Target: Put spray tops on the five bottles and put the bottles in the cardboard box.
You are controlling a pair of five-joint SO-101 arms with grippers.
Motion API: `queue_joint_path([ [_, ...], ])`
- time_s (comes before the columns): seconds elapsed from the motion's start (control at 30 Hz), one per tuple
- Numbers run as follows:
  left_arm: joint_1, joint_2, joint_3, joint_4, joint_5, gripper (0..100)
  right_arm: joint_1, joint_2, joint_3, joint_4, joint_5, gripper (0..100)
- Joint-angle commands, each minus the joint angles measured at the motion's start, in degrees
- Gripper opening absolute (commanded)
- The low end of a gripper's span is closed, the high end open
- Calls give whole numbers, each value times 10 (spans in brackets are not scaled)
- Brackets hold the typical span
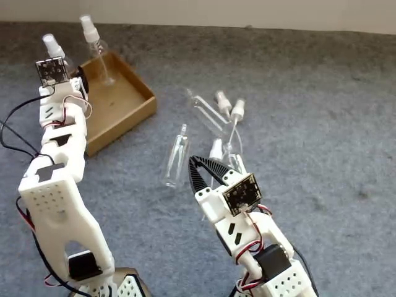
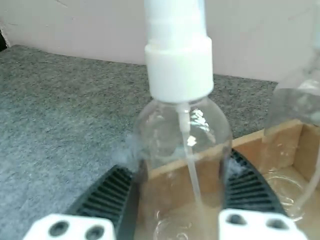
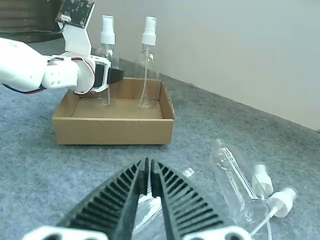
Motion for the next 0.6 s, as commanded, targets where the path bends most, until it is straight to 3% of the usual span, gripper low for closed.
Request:
queue_joint_path([
  [0.0,-9,0,-10,6,7,113,5,-5,75,2,5,12],
  [0.43,-8,0,7,7,7,116,6,-5,75,2,5,12],
  [0.57,-8,0,15,7,7,204,7,-5,75,2,5,12],
])
